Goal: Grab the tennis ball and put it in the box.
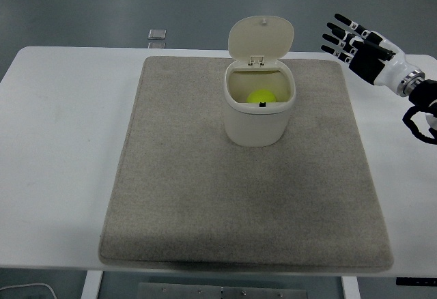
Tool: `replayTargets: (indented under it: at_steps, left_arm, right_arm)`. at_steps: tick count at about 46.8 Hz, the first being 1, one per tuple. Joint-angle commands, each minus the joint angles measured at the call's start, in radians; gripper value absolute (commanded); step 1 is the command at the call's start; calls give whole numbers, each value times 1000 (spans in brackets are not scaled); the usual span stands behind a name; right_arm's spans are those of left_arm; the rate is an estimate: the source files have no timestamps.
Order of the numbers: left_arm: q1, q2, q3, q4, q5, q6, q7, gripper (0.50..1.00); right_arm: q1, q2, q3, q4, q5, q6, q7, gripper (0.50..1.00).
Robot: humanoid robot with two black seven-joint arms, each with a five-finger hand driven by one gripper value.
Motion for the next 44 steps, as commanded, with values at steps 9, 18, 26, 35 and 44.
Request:
replayTargets:
  at_steps: [9, 18, 26, 35, 44]
  left_arm:
    - [0, 0, 1, 0, 0, 0, 0, 992]
    - [0, 0, -1, 0, 0, 0, 1, 992]
    - [0, 0, -1, 0, 0, 0, 0, 992]
    - [0, 0, -1, 0, 0, 0, 1, 992]
    - [0, 0, 1, 0, 0, 0, 0, 992]
  right_arm:
    - [1, -1, -1, 2, -2, 4, 3, 913]
    - [1, -3, 1, 2, 0, 1, 6, 913]
    - [1, -1, 2, 5, 1, 6, 11, 913]
    - [1, -3, 1, 6, 1, 13, 11, 913]
    - [1, -3, 2, 5, 1, 4, 11, 913]
